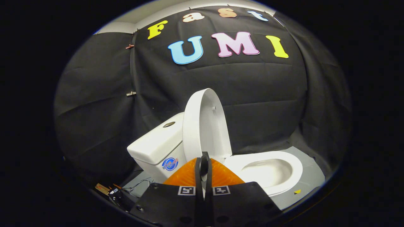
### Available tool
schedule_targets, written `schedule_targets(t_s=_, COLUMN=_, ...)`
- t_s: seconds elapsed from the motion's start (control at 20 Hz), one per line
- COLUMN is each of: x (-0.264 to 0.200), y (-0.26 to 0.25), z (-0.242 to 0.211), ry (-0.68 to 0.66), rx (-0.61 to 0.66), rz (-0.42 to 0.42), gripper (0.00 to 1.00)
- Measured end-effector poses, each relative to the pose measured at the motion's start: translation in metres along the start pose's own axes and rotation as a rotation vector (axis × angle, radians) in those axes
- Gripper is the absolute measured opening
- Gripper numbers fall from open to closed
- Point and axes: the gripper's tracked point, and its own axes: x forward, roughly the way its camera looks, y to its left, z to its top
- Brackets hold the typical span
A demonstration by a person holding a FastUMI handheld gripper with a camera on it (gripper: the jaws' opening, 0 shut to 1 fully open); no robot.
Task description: Open the toilet lid.
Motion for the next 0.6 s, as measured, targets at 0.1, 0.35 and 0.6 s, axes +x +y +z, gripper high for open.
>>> schedule_targets(t_s=0.1, x=0.002, y=0.009, z=-0.004, ry=0.003, rx=-0.010, rz=0.011, gripper=0.05)
schedule_targets(t_s=0.35, x=0.010, y=0.020, z=-0.007, ry=0.005, rx=0.001, rz=0.027, gripper=0.05)
schedule_targets(t_s=0.6, x=0.012, y=0.029, z=-0.010, ry=0.006, rx=-0.013, rz=0.030, gripper=0.05)
